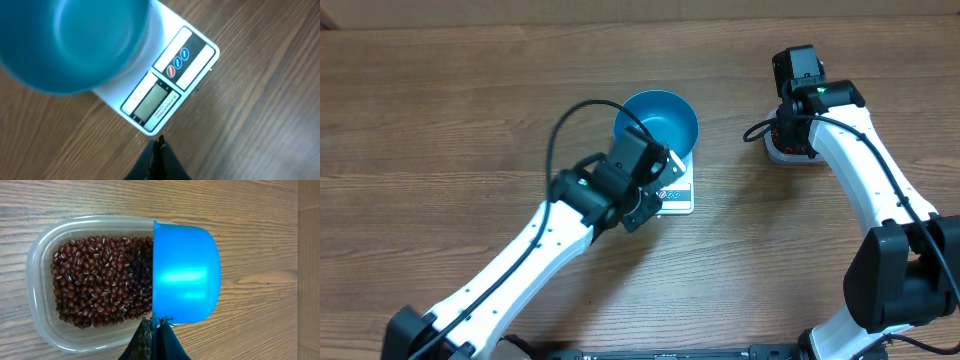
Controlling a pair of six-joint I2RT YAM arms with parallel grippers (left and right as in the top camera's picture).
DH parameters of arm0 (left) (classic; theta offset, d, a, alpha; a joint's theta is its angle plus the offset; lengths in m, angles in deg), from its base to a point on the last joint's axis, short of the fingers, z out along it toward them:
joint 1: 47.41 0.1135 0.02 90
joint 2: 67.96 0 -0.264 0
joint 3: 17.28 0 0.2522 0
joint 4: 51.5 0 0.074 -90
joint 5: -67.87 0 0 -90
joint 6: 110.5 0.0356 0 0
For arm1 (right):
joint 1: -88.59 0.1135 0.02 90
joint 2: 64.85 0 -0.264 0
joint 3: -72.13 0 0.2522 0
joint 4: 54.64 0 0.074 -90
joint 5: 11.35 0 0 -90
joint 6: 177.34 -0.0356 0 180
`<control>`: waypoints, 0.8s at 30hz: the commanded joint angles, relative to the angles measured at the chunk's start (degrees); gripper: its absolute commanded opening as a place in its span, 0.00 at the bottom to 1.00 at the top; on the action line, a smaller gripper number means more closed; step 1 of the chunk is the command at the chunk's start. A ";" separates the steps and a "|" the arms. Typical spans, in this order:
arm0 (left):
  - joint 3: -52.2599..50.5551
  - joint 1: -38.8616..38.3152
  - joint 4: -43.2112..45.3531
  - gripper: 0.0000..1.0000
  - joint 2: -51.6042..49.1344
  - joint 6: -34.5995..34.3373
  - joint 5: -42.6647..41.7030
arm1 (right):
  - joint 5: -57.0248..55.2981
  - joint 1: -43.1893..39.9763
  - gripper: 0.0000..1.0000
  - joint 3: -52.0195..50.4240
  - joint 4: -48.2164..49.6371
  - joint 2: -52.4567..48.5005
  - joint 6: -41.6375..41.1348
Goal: Scoop item into bowl and weigh 150g on scale
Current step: 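Move the left gripper down to the scale's button panel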
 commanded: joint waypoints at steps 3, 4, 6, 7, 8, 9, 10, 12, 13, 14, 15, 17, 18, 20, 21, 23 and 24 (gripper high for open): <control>-3.43 -0.92 6.16 0.04 -3.80 5.29 -0.57 | 0.50 -0.26 0.04 1.40 1.01 0.13 0.09; -3.48 -1.01 6.84 0.04 -4.55 5.73 -0.50 | 0.52 -0.26 0.04 1.40 1.14 0.15 0.07; -3.50 -1.20 8.04 0.04 -6.23 7.50 -0.48 | 0.55 -0.26 0.04 1.40 1.44 0.15 0.07; -3.50 -1.31 8.68 0.04 -7.23 8.92 -0.50 | 0.55 -0.26 0.04 1.40 1.62 0.15 0.09; -3.50 -1.33 9.29 0.04 -8.13 9.97 -0.48 | 0.55 -0.26 0.04 1.40 1.68 0.13 0.09; -3.50 -1.33 10.01 0.04 -9.09 10.19 -0.48 | 0.55 -0.26 0.04 1.40 1.68 0.15 0.09; -3.50 -1.31 10.93 0.04 -10.16 10.16 -0.48 | 0.55 -0.26 0.04 1.40 1.66 0.13 0.09; -3.50 -1.36 12.07 0.04 -11.91 10.14 -0.52 | 0.55 -0.26 0.04 1.40 1.60 0.15 0.09; -3.50 -1.38 12.41 0.05 -12.79 10.16 -0.50 | 0.55 -0.26 0.04 1.40 1.60 0.15 0.09; -3.50 -1.40 12.61 0.04 -13.42 10.16 -0.48 | 0.52 -0.26 0.04 1.40 1.57 0.15 0.09; -3.50 -1.42 12.76 0.05 -13.99 10.16 -0.46 | 0.52 -0.26 0.04 1.40 1.60 0.15 0.09; -3.50 -1.42 13.11 0.04 -14.67 10.16 -0.48 | 0.52 -0.26 0.04 1.40 1.62 0.15 0.09; -3.50 -1.42 13.29 0.04 -14.71 10.14 -0.55 | 0.52 -0.26 0.04 1.40 1.62 0.15 0.09; -3.50 -1.46 13.94 0.04 -14.75 10.16 -0.70 | 0.55 -0.26 0.04 1.40 1.62 0.15 0.09; -3.50 -1.55 14.49 0.04 -14.75 10.16 -0.96 | 0.55 -0.26 0.04 1.40 1.62 0.15 0.09; -3.50 -1.60 15.85 0.04 -14.78 10.19 -1.99 | 0.55 -0.26 0.04 1.40 1.62 0.15 0.09; -3.54 -1.60 16.48 0.04 -14.78 10.19 -2.99 | 0.57 -0.26 0.04 1.40 1.60 0.15 0.09</control>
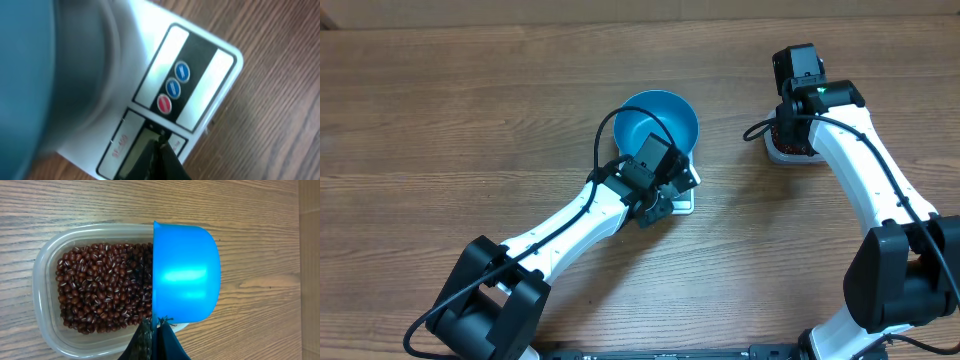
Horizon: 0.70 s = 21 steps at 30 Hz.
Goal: Scoop item into bowl and weigh 150g on scale
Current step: 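Move the left gripper down to the scale's button panel, then press the scale's tare button with the left gripper fingertip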
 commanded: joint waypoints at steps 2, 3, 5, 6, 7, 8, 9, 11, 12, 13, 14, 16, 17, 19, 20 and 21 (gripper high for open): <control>-0.20 -0.66 2.25 0.05 -0.28 1.29 -5.35 | 0.57 -0.26 0.04 1.40 0.35 0.15 0.07; -0.20 -0.66 2.64 0.04 -0.37 1.27 -6.34 | 0.57 -0.26 0.04 1.40 0.35 0.15 0.09; -0.20 -0.70 3.30 0.05 -0.55 1.22 -7.76 | 0.57 -0.26 0.04 1.40 0.33 0.15 0.07; -0.22 -0.74 3.72 0.04 -0.81 1.22 -8.44 | 0.55 -0.26 0.04 1.40 0.35 0.15 0.07; -0.22 -0.81 4.09 0.04 -1.05 0.98 -8.63 | 0.55 -0.26 0.04 1.40 0.35 0.15 0.07; -0.22 -0.87 4.31 0.04 -1.49 1.03 -8.68 | 0.55 -0.26 0.04 1.40 0.37 0.15 0.09; -0.22 -0.92 4.42 0.04 -1.92 1.05 -8.61 | 0.55 -0.26 0.04 1.40 0.35 0.15 0.09; -0.22 -0.94 4.68 0.04 -3.17 1.03 -8.20 | 0.57 -0.26 0.04 1.40 0.35 0.15 0.09; -0.20 -1.01 4.79 0.04 -3.63 1.05 -8.04 | 0.57 -0.26 0.04 1.40 0.33 0.15 0.07; -0.20 -1.05 5.14 0.04 -4.22 1.07 -7.72 | 0.55 -0.26 0.04 1.40 0.35 0.15 0.07; -0.20 -1.11 5.40 0.04 -4.39 1.07 -6.82 | 0.57 -0.26 0.04 1.40 0.35 0.15 0.09; -0.20 -1.18 5.77 0.04 -4.55 1.07 -6.19 | 0.57 -0.26 0.04 1.40 0.35 0.15 0.07; -0.20 -1.18 5.81 0.04 -4.55 1.07 -6.12 | 0.55 -0.26 0.04 1.40 0.35 0.15 0.07; -0.20 -1.16 5.81 0.04 -4.55 1.05 -6.10 | 0.57 -0.26 0.04 1.40 0.35 0.15 0.09; -0.20 -1.18 5.81 0.04 -4.59 1.07 -6.10 | 0.57 -0.26 0.04 1.40 0.33 0.15 0.07; -0.20 -1.18 5.90 0.04 -4.63 1.05 -6.10 | 0.57 -0.26 0.04 1.40 0.33 0.15 0.07</control>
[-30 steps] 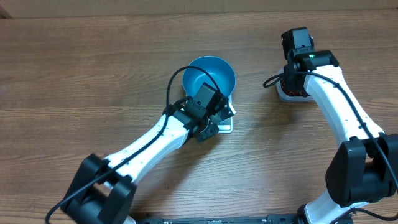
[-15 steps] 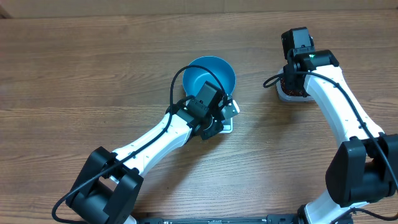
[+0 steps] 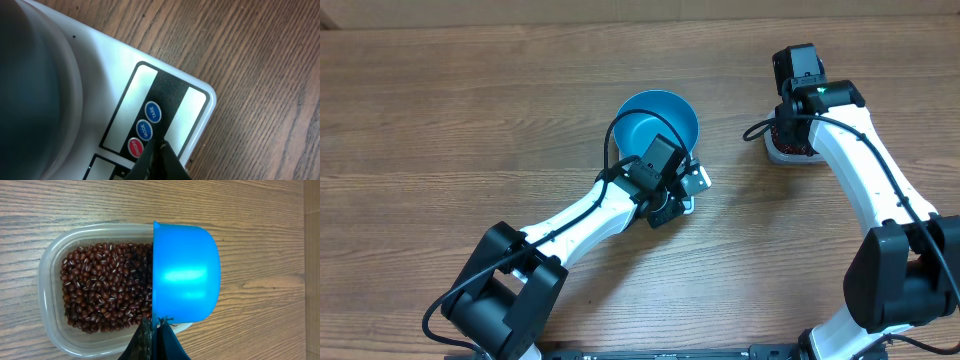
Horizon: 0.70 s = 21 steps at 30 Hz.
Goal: Scoop item into bowl and weigh 150g on scale
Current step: 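Press the scale's tare button with the left gripper fingertip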
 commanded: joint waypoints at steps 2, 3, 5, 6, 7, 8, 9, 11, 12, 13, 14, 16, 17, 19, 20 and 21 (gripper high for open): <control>-0.20 -0.42 0.66 0.04 -0.50 1.03 0.42 | -0.28 -0.26 0.04 1.40 0.37 0.15 0.04; -0.20 -0.42 0.79 0.04 -0.52 1.03 0.42 | -0.28 -0.26 0.04 1.40 0.37 0.15 0.04; -0.22 -0.37 1.03 0.04 -0.57 1.05 0.52 | -0.28 -0.26 0.04 1.40 0.37 0.15 0.07; -0.22 -0.37 1.11 0.04 -0.63 1.03 0.87 | -0.28 -0.26 0.04 1.40 0.35 0.15 0.04; -0.22 -0.37 1.20 0.04 -0.72 1.03 0.85 | -0.28 -0.26 0.04 1.40 0.33 0.15 0.04; -0.22 -0.37 1.42 0.04 -0.87 1.05 0.87 | -0.28 -0.26 0.04 1.40 0.28 0.15 0.04; -0.22 -0.37 1.53 0.04 -1.03 1.05 0.92 | -0.28 -0.26 0.04 1.40 0.20 0.15 0.04; -0.22 -0.37 1.81 0.04 -1.27 1.03 1.36 | -0.28 -0.26 0.04 1.40 0.15 0.15 0.04; -0.22 -0.37 1.81 0.04 -1.27 1.03 1.46 | -0.28 -0.26 0.04 1.40 0.17 0.15 0.07; -0.22 -0.37 1.81 0.05 -1.27 0.98 1.51 | -0.28 -0.26 0.04 1.40 0.15 0.15 0.07; -0.22 -0.37 1.81 0.04 -1.27 0.72 1.73 | -0.28 -0.26 0.04 1.40 0.15 0.15 0.04; -0.22 -0.37 2.14 0.05 -1.29 -0.74 3.10 | -0.28 -0.26 0.04 1.40 0.15 0.15 0.04; -0.22 -0.37 2.43 0.04 -1.38 -1.33 3.67 | -0.28 -0.26 0.04 1.40 0.17 0.15 0.04; -0.22 -0.37 2.95 0.04 -1.68 -2.03 4.24 | -0.28 -0.26 0.04 1.40 0.17 0.13 0.04; -0.22 -0.37 2.97 0.04 -1.77 -1.99 4.24 | -0.28 -0.26 0.04 1.40 0.17 0.15 0.04; -0.22 -0.37 2.97 0.04 -1.84 -2.01 4.24 | -0.28 -0.26 0.04 1.40 0.17 0.15 0.04</control>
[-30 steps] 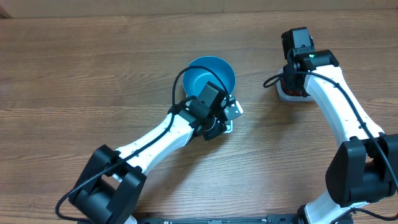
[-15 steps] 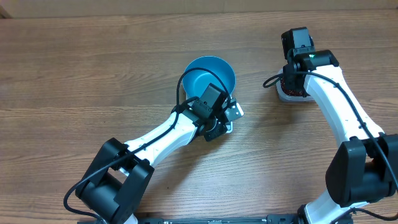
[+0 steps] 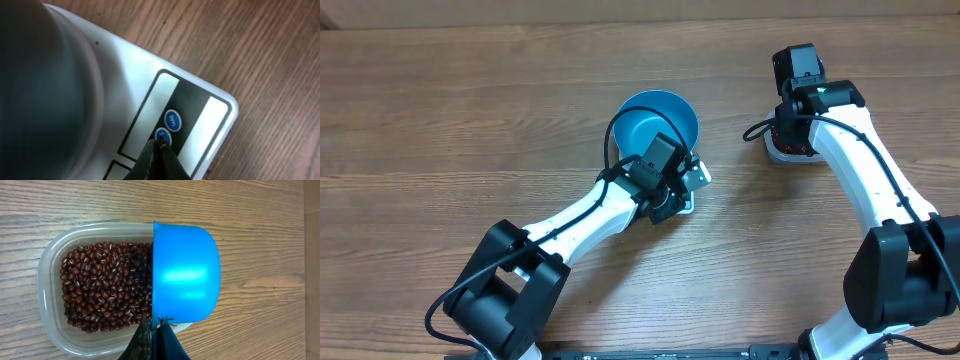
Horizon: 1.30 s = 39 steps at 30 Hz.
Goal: Scoop item into bowl and weigh 150g on scale
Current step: 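Press the scale's tare button with the left gripper fingertip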
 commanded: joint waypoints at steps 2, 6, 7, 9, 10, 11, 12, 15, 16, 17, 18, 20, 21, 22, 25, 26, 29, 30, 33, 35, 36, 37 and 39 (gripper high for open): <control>-0.22 -0.37 0.24 0.04 -1.18 -1.29 1.25 | -0.31 -0.26 0.04 1.40 0.31 0.15 0.07; -0.22 -0.37 0.24 0.04 -1.25 -1.29 1.27 | -0.31 -0.26 0.04 1.40 0.28 0.15 0.07; -0.22 -0.37 0.24 0.04 -1.25 -1.29 1.36 | -0.31 -0.26 0.04 1.40 0.31 0.15 0.07; -0.22 -0.37 0.31 0.05 -1.25 -1.81 1.66 | -0.31 -0.26 0.04 1.40 0.31 0.15 0.07; -0.22 -0.37 0.39 0.04 -1.25 -2.49 2.03 | -0.31 -0.26 0.04 1.40 0.31 0.15 0.07; -0.22 -0.37 0.48 0.05 -1.25 -3.61 2.86 | -0.31 -0.26 0.04 1.40 0.31 0.15 0.07; -0.22 -0.37 0.46 0.05 -1.25 -4.04 3.06 | -0.31 -0.26 0.04 1.40 0.31 0.15 0.07; -0.22 -0.37 0.50 0.05 -1.29 -4.04 3.06 | -0.31 -0.26 0.04 1.40 0.33 0.15 0.07; -0.22 -0.37 0.52 0.05 -1.31 -4.04 3.06 | -0.31 -0.26 0.04 1.40 0.33 0.15 0.07; -0.22 -0.37 0.50 0.04 -1.33 -4.04 3.06 | -0.31 -0.26 0.04 1.40 0.33 0.15 0.07; -0.22 -0.37 0.50 0.04 -1.36 -4.04 3.10 | -0.31 -0.26 0.04 1.40 0.31 0.15 0.07; -0.22 -0.39 0.44 0.05 -1.36 -4.02 3.08 | -0.31 -0.26 0.04 1.40 0.31 0.13 0.07; -0.22 -0.37 0.35 0.04 -1.36 -4.04 3.08 | -0.31 -0.26 0.04 1.40 0.31 0.15 0.07; -0.22 -0.37 0.15 0.04 -1.36 -4.02 3.08 | -0.31 -0.26 0.04 1.40 0.33 0.15 0.07; -0.24 -0.39 -0.13 0.05 -1.36 -4.02 2.93 | -0.31 -0.26 0.04 1.40 0.26 0.15 0.07; -0.24 -0.39 -0.20 0.04 -1.36 -4.02 2.93 | -0.31 -0.26 0.04 1.40 0.22 0.15 0.07; -0.24 -0.37 -0.68 0.04 -1.36 -4.04 2.93 | -0.31 -0.26 0.04 1.40 0.09 0.15 0.07; -0.24 -0.39 -0.72 0.04 -1.36 -4.02 2.93 | -0.31 -0.26 0.04 1.40 0.09 0.13 0.07; -0.24 -0.39 -1.20 0.05 -1.36 -4.02 2.93 | -0.31 -0.26 0.04 1.40 0.11 0.15 0.07; -0.26 -0.39 -1.79 0.04 -1.36 -4.02 2.91 | -0.31 -0.26 0.04 1.40 0.00 0.15 0.07; -0.33 -0.39 -1.79 0.04 -1.36 -4.02 2.91 | -0.31 -0.26 0.04 1.40 -0.02 0.15 0.09; -0.35 -0.39 -1.77 0.04 -1.36 -4.02 2.86 | -0.31 -0.26 0.04 1.40 -0.02 0.15 0.07; -0.35 -0.37 -1.79 0.04 -1.36 -4.02 2.78 | -0.31 -0.26 0.04 1.40 0.04 0.15 0.07</control>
